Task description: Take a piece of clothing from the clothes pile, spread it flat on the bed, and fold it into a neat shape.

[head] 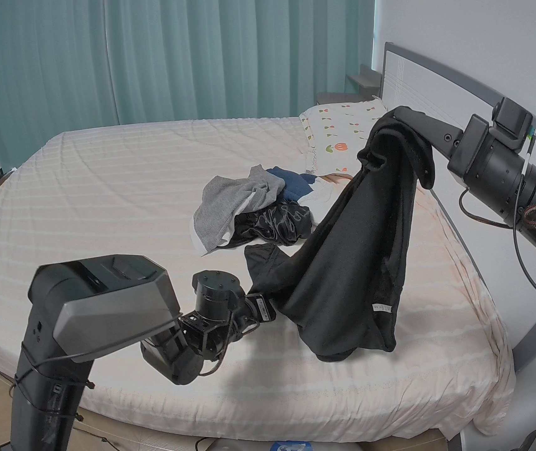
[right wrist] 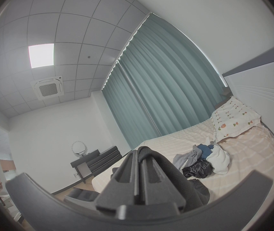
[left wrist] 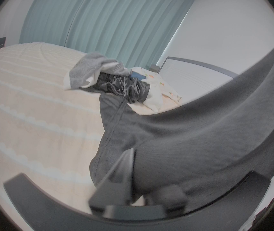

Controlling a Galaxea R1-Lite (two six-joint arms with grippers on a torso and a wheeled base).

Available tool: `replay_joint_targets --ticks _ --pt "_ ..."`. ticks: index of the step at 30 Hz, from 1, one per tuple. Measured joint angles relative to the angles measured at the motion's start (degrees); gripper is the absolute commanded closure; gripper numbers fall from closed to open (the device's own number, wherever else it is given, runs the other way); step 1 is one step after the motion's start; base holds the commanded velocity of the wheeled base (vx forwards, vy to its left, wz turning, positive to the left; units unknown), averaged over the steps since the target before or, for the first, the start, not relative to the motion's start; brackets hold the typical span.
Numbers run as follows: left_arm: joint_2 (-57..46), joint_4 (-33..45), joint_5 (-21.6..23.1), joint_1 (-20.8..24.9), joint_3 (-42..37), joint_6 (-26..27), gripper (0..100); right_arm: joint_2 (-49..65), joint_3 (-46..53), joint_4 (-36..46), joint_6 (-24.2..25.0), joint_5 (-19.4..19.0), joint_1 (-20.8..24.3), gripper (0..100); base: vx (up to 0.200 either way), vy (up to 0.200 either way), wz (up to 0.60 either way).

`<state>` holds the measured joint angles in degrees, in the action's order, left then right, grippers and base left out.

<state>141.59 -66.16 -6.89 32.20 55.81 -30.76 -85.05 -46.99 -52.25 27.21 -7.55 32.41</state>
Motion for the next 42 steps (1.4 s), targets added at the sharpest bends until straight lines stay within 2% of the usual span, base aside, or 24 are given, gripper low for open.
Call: replay_joint_targets --ticks 8,14,19,23,28,36,42 --pt "-8.8 0.5 0.5 -4.1 -5.8 0.2 100 -2.3 1.6 -0.4 0.6 -0.2 -2.0 100 0.0 0.0 0.0" --pt "-18.4 4.7 1.3 -6.2 -8.7 0.0 100 -6.2 1.6 -1.4 0.7 0.2 -4.4 100 0.0 0.0 0.0" --pt "-27.2 10.5 2.5 -7.4 -9.5 -0.2 100 -8.9 -0.5 -5.7 0.9 0.7 -8.7 100 0.0 0.0 0.0" --pt "-32.2 12.0 2.5 -8.0 -10.4 -0.5 100 -10.6 -0.3 -7.8 3.1 0.8 -12.2 100 0.0 0.0 0.0" --pt "-34.5 12.0 2.8 -7.6 -11.8 -4.2 100 -12.6 5.7 -11.8 6.5 0.6 -11.8 100 0.0 0.0 0.0" --pt "-34.0 9.6 3.4 -5.2 -15.9 -7.9 100 -21.4 12.3 -25.5 8.7 1.3 -8.9 100 0.0 0.0 0.0" --pt "-32.7 4.4 3.4 -4.4 -19.4 -8.1 100 -25.1 14.3 -27.1 9.1 1.8 -8.2 100 0.0 0.0 0.0"
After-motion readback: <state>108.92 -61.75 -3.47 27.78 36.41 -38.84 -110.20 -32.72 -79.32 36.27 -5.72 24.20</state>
